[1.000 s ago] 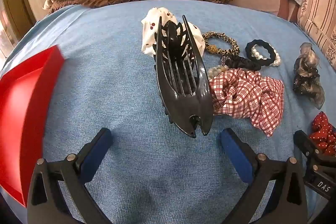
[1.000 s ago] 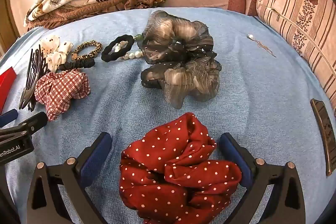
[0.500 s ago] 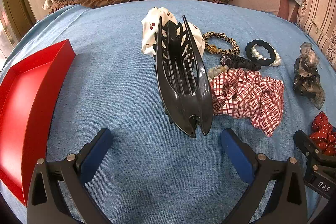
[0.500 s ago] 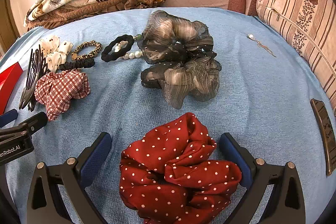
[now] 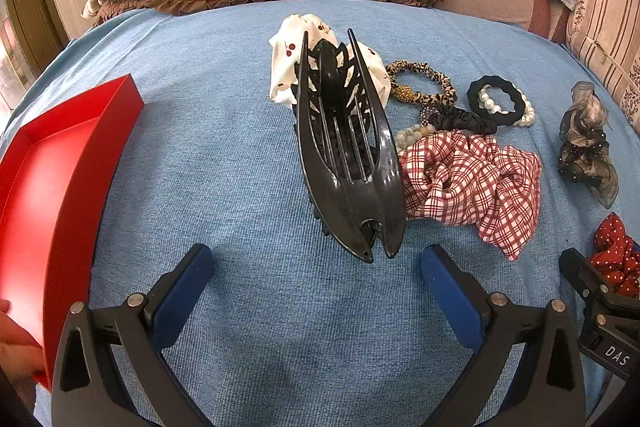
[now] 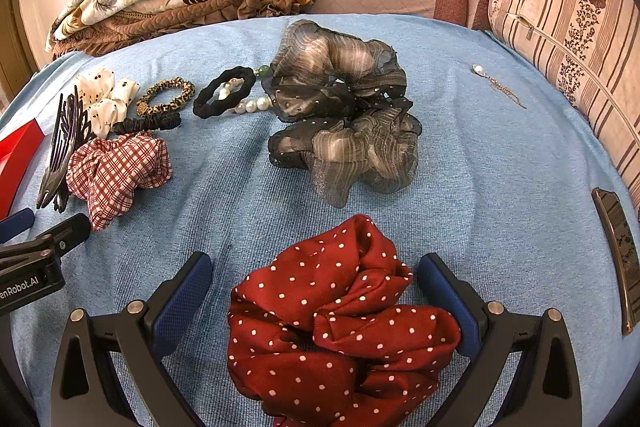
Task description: Organize jewelry
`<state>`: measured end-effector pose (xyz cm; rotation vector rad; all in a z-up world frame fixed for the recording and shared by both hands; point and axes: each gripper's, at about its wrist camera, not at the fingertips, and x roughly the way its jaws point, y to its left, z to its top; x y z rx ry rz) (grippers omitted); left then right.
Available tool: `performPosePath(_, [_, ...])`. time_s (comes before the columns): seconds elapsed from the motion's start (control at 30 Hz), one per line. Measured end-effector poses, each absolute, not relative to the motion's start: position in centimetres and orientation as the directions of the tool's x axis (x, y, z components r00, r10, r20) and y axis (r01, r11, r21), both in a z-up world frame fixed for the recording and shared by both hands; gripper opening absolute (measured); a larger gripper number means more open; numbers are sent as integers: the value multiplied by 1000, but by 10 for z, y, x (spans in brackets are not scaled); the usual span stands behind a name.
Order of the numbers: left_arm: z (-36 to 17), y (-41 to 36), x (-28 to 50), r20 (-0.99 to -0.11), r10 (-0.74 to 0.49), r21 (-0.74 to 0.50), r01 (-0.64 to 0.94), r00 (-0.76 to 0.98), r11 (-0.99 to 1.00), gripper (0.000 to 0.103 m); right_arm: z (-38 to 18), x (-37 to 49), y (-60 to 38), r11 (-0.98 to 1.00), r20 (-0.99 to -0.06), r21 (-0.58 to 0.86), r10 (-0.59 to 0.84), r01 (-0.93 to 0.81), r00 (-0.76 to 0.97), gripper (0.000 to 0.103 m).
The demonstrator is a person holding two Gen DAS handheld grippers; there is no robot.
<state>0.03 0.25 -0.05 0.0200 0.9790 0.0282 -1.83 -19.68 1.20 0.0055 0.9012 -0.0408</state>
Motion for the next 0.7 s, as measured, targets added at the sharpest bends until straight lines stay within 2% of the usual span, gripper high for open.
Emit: performPosePath(0.7, [-1,3,1,-829,36,34,-15,557,999,103,13,-19,-197,1000,-787,8,-10,27,617,103])
